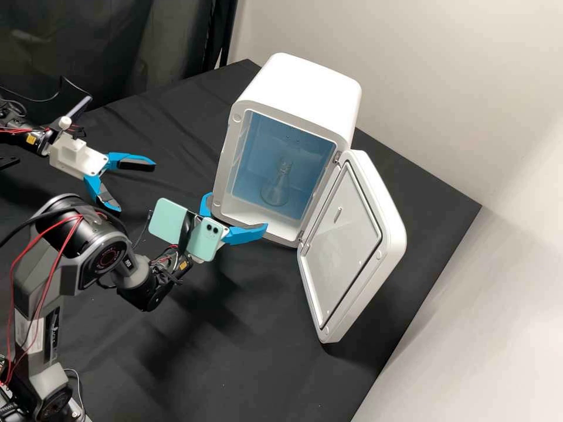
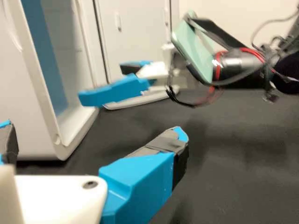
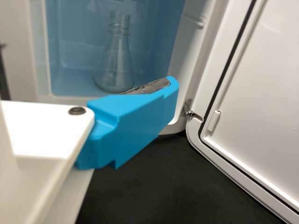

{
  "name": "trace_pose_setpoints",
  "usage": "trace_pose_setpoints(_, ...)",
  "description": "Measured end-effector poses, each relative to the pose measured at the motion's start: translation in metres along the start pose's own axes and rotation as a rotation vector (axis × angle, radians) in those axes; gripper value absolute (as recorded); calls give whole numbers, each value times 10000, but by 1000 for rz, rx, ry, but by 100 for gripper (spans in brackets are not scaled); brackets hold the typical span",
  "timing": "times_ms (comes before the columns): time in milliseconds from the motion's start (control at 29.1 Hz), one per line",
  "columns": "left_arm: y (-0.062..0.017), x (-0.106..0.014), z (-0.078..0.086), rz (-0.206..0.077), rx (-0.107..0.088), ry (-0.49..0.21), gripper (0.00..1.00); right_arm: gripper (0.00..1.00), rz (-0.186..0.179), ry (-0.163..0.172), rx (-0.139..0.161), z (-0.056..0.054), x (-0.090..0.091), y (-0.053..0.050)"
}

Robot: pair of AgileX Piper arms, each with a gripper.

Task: Place the flask in the incubator

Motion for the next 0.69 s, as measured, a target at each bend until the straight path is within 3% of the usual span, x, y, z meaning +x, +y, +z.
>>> trace_pose_setpoints(69, -3, -12, 5, 8, 4, -7, 100, 100, -11, -1, -3, -13, -54, -22)
trace_pose_setpoints(241, -16, -41, 26, 30, -11, -52, 100, 100, -24, 3, -4, -49, -169, -37)
trace_pose_setpoints(516, -38, -48, 37, 21, -10, -67, 100, 100, -50, 42, -9, -98, -247, -36)
trace_pose_setpoints(688, -38, -48, 37, 21, -10, -67, 100, 100, -54, 45, 19, -111, -290, -34)
